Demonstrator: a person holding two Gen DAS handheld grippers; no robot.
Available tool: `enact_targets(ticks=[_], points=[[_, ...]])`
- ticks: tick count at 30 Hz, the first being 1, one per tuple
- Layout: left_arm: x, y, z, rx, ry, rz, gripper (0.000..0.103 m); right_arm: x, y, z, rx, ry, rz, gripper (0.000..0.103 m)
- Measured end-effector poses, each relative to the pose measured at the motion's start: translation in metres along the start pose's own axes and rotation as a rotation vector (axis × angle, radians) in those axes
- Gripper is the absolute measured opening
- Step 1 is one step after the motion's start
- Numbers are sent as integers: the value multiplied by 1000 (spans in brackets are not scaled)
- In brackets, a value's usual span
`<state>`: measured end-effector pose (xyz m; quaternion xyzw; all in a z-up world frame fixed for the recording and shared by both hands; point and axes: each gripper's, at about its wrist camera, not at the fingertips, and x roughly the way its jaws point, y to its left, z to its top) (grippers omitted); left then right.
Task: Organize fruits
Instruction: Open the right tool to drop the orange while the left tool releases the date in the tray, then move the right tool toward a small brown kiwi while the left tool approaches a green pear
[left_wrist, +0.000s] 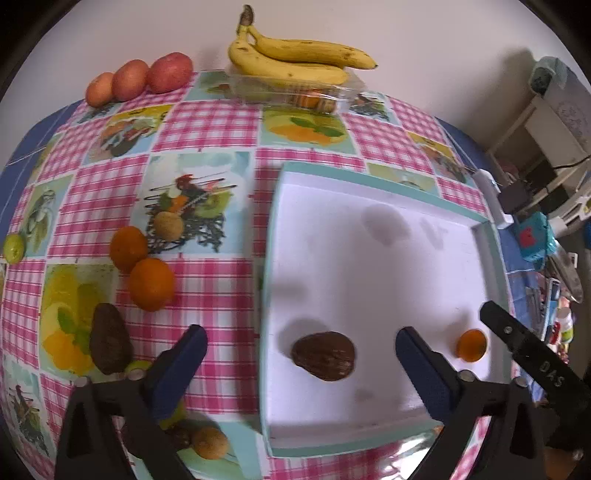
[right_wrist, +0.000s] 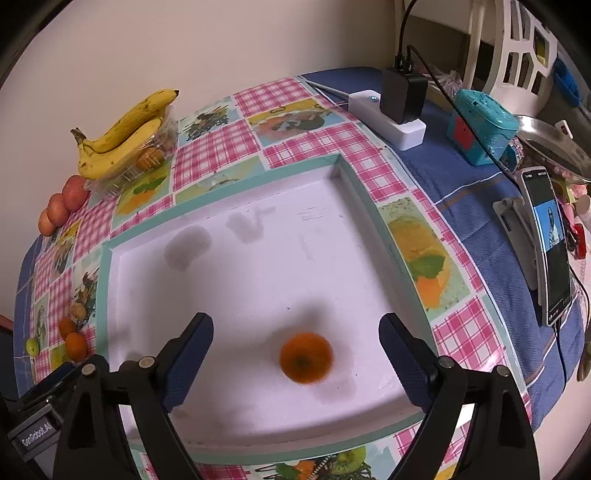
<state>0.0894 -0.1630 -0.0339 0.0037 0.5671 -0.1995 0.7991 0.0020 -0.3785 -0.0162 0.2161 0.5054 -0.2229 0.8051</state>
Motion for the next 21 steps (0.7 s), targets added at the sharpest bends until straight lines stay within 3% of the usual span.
enact_targets(ticks=[10,16,21], points=[[-1,8,-3,38,-36,26,103,-2,0,-1,9,-41,-17,92],[-14,22,1,48,-116,-16,103,-2,7,-2,15,-50,-4,92],[-25,57,11,-39,-139,-73,103,2,23,-5,0,-34,10,92]])
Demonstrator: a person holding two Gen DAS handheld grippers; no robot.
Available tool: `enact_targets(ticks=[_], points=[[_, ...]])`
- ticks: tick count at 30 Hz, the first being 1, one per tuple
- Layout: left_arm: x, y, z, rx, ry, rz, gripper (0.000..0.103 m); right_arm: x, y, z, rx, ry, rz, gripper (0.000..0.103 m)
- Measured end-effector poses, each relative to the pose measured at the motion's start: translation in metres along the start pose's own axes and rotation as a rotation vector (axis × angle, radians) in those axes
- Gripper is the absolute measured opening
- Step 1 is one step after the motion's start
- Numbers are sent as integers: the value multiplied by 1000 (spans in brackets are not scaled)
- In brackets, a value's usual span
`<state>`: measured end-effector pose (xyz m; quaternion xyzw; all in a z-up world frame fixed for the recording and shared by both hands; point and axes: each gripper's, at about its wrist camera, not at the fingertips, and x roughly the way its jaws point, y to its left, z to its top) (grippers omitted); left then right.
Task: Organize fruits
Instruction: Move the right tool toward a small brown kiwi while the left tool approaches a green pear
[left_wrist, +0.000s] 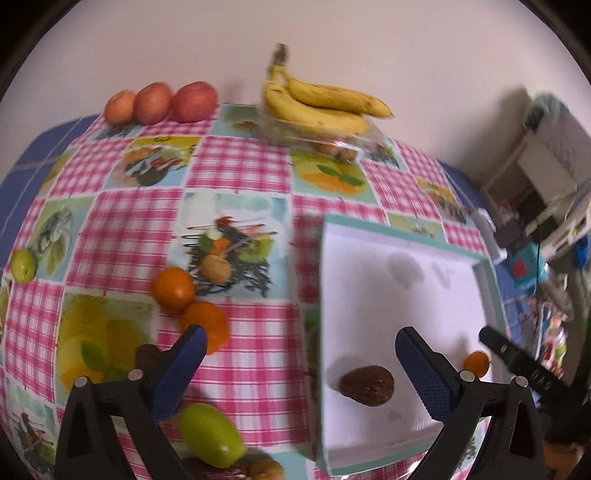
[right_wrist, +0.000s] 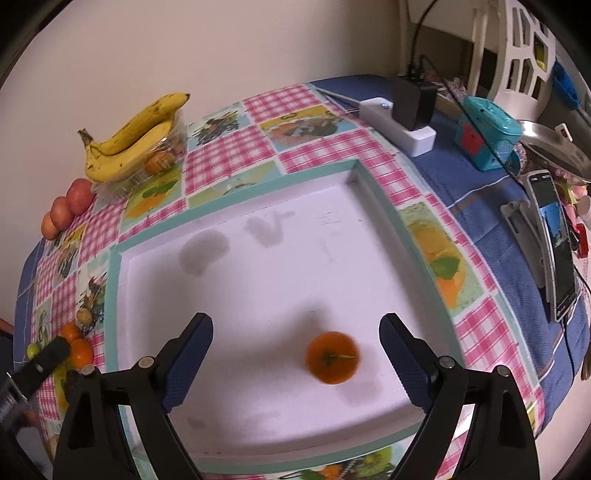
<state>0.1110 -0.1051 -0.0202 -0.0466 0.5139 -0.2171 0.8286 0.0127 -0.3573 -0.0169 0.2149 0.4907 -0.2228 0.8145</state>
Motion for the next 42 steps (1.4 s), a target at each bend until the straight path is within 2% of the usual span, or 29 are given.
enact_targets(ticks=[5,13,20,30,36,38,40,42], points=[[-13,48,10,-94,-21,-13,103,3,26,-4,-21,10,25,92],[-35,129,13,-226,-39,-10,103,9,94,-21,-127,43,81,92],[-49,187,12,-286,-43,98,103,16,147,-41,-215,66,91,92],[-59,243,14,-382,-52,97,103,4,207,-41,-295,-15,159,92],[-55,270,24,-414,-65,115,101,14,239,-33,-339,-23,184,91],[-51,275,28,-409,-65,101,99,20,244,-31,-339,-17,195,86],[-44,277,31,-398,-57,91,95,27,251,-31,-349,-9,194,72],[-39,280,34,-398,-49,87,90,34,254,-31,-354,-3,192,67]])
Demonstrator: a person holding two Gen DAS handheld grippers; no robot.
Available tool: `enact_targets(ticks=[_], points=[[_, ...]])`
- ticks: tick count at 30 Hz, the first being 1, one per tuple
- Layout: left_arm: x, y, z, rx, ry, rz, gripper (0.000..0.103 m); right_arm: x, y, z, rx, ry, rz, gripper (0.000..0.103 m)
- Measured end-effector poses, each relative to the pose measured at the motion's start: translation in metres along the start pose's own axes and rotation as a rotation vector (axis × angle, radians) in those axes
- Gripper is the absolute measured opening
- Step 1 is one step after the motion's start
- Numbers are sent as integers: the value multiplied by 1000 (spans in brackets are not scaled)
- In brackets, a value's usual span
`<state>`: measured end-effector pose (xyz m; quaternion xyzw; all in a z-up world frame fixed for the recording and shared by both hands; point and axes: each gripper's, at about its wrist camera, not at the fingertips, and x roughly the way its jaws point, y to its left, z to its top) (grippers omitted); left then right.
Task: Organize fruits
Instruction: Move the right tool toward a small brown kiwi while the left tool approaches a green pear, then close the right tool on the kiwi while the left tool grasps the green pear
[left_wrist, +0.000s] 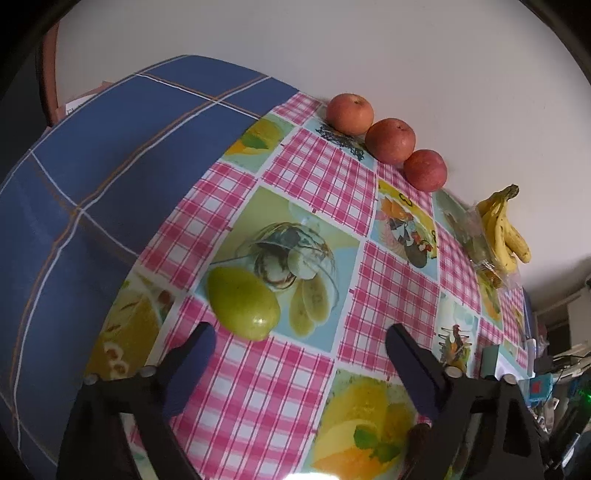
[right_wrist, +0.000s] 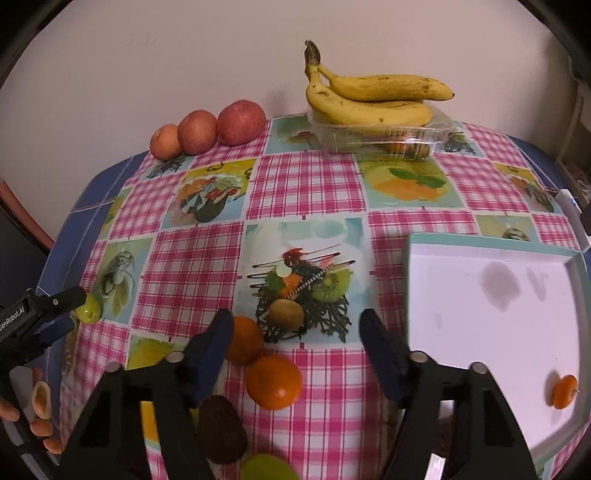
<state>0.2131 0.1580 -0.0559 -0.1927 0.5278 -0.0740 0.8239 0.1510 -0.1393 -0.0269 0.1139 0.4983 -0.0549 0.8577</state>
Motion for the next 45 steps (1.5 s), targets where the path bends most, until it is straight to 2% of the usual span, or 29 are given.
enact_targets(ticks=[2,7,11,14,17,20,22,25,36,45], points=[[6,2,3,-10,5,-10,89,7,1,1,1,7,8,61],[7,0,10,25,-38,50,86,22,-1,0,11,20,2,41],[11,5,13,16,-54,93,86,32,-2,0,15,34,2,38],[12,11,13,3,-60,111,81,36,-1,-1,17,33,28,35],[15,19,13,-16,-60,121,73,38,2,-2,2,37,27,27],[18,24,12,-30,-54,120,65,41,1,-2,7,41,36,26],[19,26,11,-34,-47,120,54,41,0,-2,6,42,40,26],[23,28,9,-42,-33,110,43,41,0,-3,5,42,42,26],[23,25,7,-29,-21,124,41,36,0,-3,4,42,45,26],[19,8,4,-37,3,44,41,15,-9,-1,8,24,40,26]])
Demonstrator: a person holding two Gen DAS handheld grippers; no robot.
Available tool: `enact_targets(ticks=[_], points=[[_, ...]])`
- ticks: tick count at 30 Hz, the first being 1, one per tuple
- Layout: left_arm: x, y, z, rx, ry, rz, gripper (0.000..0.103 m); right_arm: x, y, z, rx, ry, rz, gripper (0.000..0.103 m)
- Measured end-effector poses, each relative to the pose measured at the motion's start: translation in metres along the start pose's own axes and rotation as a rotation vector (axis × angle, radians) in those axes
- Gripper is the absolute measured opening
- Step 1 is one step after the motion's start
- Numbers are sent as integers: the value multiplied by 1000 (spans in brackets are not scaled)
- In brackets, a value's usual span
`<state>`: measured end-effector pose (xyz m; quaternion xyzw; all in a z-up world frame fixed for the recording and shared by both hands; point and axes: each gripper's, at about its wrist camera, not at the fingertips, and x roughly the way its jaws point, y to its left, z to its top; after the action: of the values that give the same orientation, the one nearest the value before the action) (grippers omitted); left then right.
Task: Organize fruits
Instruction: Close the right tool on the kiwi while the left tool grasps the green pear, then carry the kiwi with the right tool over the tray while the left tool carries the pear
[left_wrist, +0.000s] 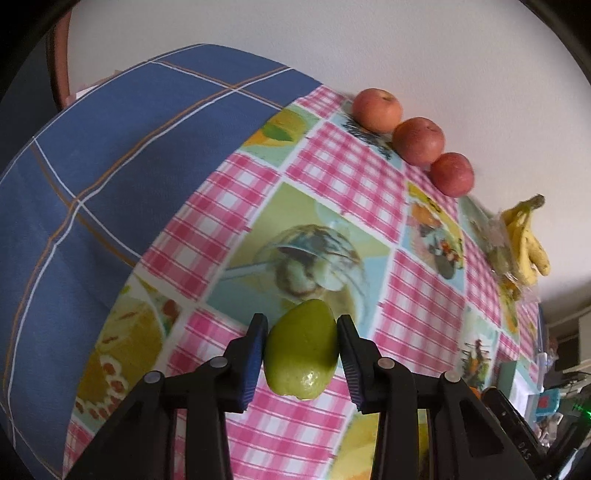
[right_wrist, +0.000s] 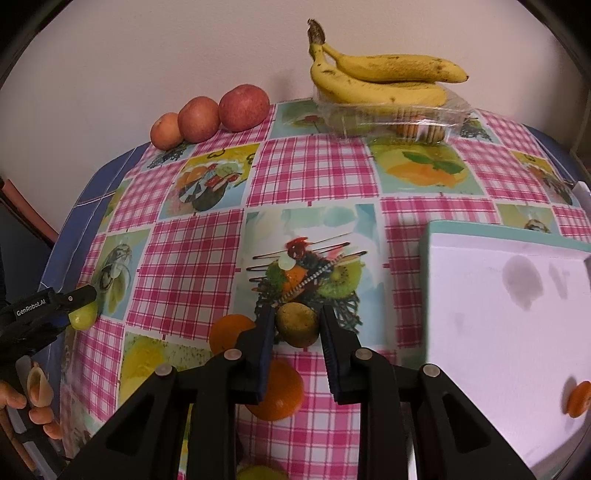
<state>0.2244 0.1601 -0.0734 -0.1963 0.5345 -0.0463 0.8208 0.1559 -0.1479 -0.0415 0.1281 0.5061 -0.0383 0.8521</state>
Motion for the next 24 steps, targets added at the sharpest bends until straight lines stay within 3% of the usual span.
enact_targets(ticks=[12,24], points=[[-30,-57,-31,61,13,-55,41,-51,-24,-14,0,-26,-17,26],[-49,-122,-93,173,40,-76,41,-101,-71,-46,39,-50,-9,26]])
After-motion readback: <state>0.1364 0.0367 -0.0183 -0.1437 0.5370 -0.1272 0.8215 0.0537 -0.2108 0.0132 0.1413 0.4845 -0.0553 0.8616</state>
